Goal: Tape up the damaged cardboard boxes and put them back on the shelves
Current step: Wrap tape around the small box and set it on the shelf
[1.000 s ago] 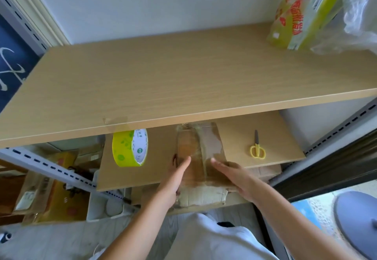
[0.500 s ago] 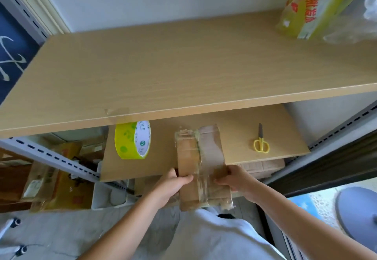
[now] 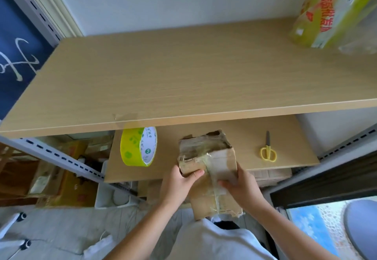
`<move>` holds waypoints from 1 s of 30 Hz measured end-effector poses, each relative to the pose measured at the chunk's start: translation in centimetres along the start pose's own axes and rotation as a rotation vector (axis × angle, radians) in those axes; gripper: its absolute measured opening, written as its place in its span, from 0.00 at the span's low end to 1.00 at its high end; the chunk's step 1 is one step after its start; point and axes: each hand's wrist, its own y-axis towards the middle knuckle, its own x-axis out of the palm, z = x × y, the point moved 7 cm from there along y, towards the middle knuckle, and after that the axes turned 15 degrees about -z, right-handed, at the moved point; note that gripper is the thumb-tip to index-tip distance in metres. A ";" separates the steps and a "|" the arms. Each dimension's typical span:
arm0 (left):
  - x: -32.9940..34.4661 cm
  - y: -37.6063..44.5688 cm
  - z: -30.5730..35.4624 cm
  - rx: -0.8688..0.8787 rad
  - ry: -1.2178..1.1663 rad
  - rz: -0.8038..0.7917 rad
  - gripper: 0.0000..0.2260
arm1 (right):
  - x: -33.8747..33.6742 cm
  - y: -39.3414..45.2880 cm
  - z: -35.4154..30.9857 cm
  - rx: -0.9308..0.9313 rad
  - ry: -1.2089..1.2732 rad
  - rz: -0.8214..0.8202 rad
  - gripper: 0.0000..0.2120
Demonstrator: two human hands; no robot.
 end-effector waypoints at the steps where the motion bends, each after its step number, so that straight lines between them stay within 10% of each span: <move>1: 0.1 -0.6 0.2 0.002 0.030 0.054 0.15 | -0.1 -0.6 0.0 0.001 -0.002 0.040 0.25; 12: -0.3 -2.2 2.0 0.141 0.096 0.078 0.19 | -1.9 -2.1 -4.5 -0.102 0.075 -0.038 0.27; 18: 0.9 -2.6 2.7 -0.055 -0.834 -0.208 0.59 | -3.1 -2.2 -5.5 0.179 0.666 -0.238 0.47; 25: 1.4 -2.6 2.5 -0.068 -0.528 -0.100 0.14 | -1.6 -2.6 -6.2 0.209 0.601 -0.029 0.12; 30: 1.3 -3.3 2.4 0.013 -0.491 -0.126 0.14 | -1.5 -3.1 -6.4 0.166 0.583 -0.049 0.10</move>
